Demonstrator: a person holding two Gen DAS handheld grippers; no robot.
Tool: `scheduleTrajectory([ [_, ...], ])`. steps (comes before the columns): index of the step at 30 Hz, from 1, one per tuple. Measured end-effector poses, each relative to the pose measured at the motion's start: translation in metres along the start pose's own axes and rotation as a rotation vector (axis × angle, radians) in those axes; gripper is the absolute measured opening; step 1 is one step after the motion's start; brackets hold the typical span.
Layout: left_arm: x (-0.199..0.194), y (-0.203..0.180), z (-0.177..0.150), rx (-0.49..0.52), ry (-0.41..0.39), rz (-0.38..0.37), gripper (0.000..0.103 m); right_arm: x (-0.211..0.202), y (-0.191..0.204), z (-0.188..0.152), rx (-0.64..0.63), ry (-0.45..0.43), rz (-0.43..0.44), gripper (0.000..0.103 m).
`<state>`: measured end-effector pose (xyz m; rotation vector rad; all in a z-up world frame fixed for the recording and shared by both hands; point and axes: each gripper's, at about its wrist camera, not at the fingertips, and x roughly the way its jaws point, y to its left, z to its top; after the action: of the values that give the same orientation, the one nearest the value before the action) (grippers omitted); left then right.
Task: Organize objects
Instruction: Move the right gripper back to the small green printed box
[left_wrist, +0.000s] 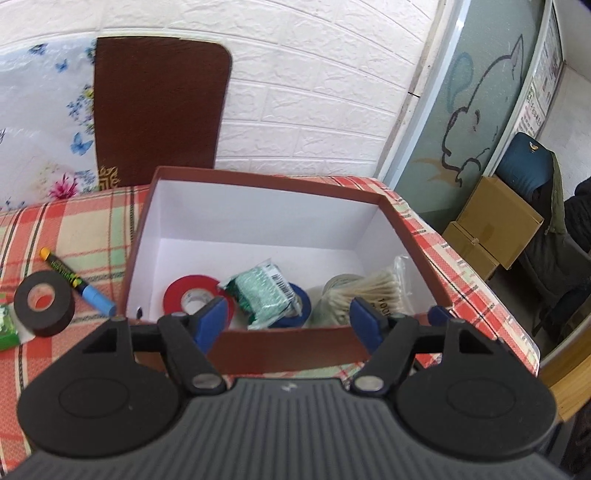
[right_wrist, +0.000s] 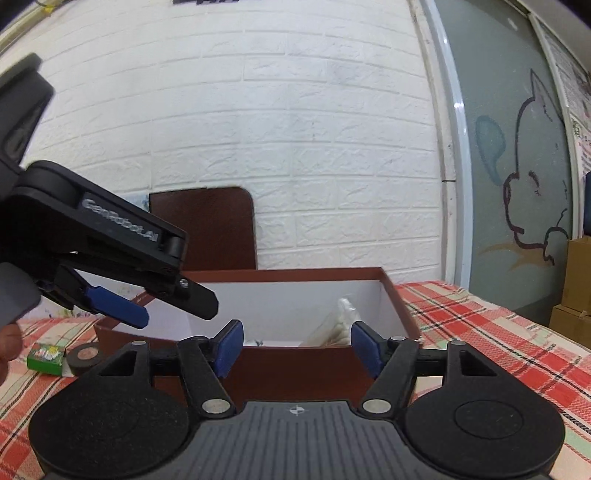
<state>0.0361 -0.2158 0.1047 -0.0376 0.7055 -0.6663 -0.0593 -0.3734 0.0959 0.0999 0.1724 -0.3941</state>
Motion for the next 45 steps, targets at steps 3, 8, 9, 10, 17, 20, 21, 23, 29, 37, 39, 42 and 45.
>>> scheduleTrajectory([
  [3, -0.008, 0.007, -0.003, -0.003, -0.007, 0.009, 0.075, 0.01, 0.002, 0.007, 0.011, 0.023, 0.007, 0.064],
  [8, -0.026, 0.028, -0.013, -0.032, -0.031, 0.04, 0.076, 0.009, 0.009, 0.012, 0.049, 0.026, 0.043, 0.064],
  [9, -0.03, 0.034, -0.016, -0.041, -0.033, 0.046, 0.076, 0.006, 0.013, 0.011, 0.036, 0.017, 0.049, 0.064],
  [10, -0.034, 0.041, -0.02, -0.051, -0.034, 0.053, 0.076, 0.001, 0.018, 0.009, 0.024, 0.006, 0.061, 0.064],
  [17, -0.05, 0.097, -0.05, -0.161, -0.007, 0.139, 0.076, -0.02, 0.065, -0.016, -0.028, 0.056, 0.219, 0.064],
  [20, -0.054, 0.123, -0.062, -0.218, 0.005, 0.182, 0.076, -0.019, 0.088, -0.028, -0.076, 0.12, 0.278, 0.064],
  [21, -0.056, 0.131, -0.066, -0.234, 0.006, 0.196, 0.076, -0.017, 0.094, -0.03, -0.085, 0.139, 0.298, 0.064],
  [23, -0.058, 0.148, -0.072, -0.264, 0.008, 0.229, 0.076, -0.015, 0.107, -0.033, -0.103, 0.17, 0.332, 0.064],
  [29, -0.068, 0.205, -0.093, -0.371, 0.002, 0.336, 0.076, -0.004, 0.141, -0.037, -0.171, 0.241, 0.406, 0.062],
  [37, -0.088, 0.265, -0.116, -0.403, -0.087, 0.433, 0.076, 0.025, 0.187, -0.047, -0.245, 0.316, 0.473, 0.059],
  [39, -0.087, 0.268, -0.122, -0.357, -0.133, 0.441, 0.076, 0.031, 0.198, -0.047, -0.248, 0.322, 0.497, 0.059],
  [42, -0.084, 0.266, -0.131, -0.306, -0.208, 0.47, 0.077, 0.043, 0.213, -0.042, -0.245, 0.309, 0.533, 0.06],
  [45, -0.089, 0.275, -0.131, -0.363, -0.254, 0.518, 0.077, 0.056, 0.227, -0.035, -0.229, 0.292, 0.558, 0.064],
])
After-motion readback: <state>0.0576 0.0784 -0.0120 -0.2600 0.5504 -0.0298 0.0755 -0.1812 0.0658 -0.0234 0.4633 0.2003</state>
